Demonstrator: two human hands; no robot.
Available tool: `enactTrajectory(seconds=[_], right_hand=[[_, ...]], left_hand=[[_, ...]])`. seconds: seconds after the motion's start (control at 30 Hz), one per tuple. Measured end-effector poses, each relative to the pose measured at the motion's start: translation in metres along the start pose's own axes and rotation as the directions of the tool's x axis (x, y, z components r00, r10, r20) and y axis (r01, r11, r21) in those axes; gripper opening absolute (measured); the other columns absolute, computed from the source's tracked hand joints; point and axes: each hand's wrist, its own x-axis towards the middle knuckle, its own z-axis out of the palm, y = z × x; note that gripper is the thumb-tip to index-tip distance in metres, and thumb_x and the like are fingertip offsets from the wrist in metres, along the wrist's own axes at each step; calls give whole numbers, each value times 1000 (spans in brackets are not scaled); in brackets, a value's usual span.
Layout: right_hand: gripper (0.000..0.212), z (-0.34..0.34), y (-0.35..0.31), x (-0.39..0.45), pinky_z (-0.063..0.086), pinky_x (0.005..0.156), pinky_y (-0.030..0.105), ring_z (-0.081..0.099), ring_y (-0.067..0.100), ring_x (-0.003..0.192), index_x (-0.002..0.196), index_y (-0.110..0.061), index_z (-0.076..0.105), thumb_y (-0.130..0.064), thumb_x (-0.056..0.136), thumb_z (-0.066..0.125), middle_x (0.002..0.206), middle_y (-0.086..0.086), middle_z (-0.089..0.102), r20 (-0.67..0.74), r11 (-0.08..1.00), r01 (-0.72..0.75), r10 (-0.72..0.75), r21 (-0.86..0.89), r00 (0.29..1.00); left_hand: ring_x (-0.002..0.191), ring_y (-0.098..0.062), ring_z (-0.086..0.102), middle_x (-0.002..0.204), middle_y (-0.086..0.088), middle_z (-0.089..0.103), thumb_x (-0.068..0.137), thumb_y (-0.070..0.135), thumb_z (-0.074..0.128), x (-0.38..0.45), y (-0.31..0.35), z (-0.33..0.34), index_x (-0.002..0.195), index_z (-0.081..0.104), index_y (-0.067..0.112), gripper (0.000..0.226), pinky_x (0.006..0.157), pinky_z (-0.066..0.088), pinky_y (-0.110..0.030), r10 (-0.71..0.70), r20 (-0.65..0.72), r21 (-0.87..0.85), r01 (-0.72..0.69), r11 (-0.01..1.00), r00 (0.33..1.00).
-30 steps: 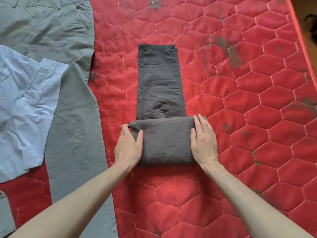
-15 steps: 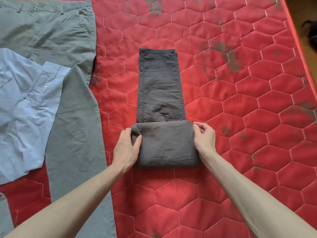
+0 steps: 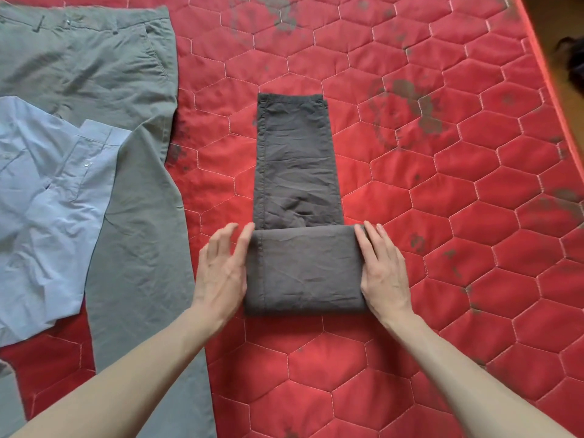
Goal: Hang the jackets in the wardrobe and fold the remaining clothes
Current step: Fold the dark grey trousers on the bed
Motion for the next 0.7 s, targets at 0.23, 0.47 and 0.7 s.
enactTrajectory(seconds=[0.23, 0.47, 0.7], right_hand=[[99, -21, 38, -4, 29, 124, 46, 16, 25, 159, 165, -18, 19, -10, 74, 56, 173, 8, 11, 314, 936, 346, -309, -67, 898], [79, -41, 65, 10, 16, 128, 40, 8, 19, 160, 162, -42, 22, -61, 94, 56, 173, -2, 8, 424, 842, 535, -508, 64, 750], [40, -40, 39, -13, 27, 122, 34, 36, 12, 150, 137, -31, 60, -49, 105, 44, 151, -12, 53, 141, 810, 135, -259, 570, 956]], left_hand=[[154, -31, 29, 168, -14, 27, 92, 4, 29, -9, -24, 3, 161, 31, 12, 70, 118, 37, -54, 464, 300, 259, -539, 801, 834], [158, -28, 17, 171, -12, 15, 92, 44, 45, -11, -37, -9, 164, 21, 16, 82, 125, 20, -49, 510, 464, 114, -620, 776, 724], [144, 2, 41, 155, 12, 48, 94, 37, 40, -28, -21, -32, 151, 47, 22, 60, 120, 29, -25, 332, 339, -493, -134, 860, 880]])
